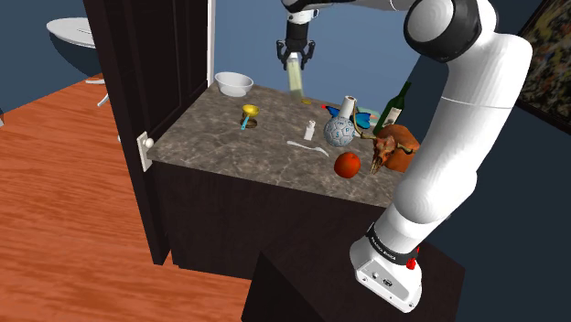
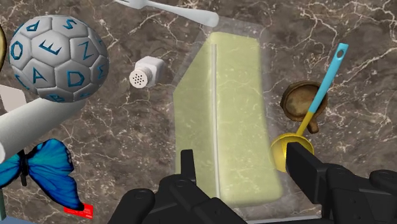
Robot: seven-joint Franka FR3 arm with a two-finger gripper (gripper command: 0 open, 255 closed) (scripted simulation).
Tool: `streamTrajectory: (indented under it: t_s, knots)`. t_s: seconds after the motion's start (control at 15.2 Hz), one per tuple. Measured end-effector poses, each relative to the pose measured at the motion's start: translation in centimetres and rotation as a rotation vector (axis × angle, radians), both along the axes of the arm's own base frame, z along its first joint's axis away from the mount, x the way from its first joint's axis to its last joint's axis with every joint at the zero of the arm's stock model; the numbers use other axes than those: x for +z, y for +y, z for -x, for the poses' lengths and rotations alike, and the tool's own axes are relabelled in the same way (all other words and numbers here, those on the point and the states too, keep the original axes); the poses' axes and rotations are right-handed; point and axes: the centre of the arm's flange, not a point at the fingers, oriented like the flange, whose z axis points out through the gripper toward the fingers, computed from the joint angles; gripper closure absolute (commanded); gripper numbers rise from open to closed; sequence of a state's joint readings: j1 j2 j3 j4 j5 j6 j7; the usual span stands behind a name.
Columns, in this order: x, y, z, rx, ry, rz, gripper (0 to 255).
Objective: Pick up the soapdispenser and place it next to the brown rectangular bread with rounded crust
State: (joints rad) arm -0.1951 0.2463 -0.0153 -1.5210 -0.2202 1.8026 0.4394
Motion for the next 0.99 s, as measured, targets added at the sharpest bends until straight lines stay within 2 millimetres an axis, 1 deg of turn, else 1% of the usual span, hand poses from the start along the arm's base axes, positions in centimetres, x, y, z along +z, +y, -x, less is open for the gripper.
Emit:
streamTrajectory:
  t_s: [0.99]
  knots:
    - [7.9,0.1,0.2,0.000,0.000,0.000,255]
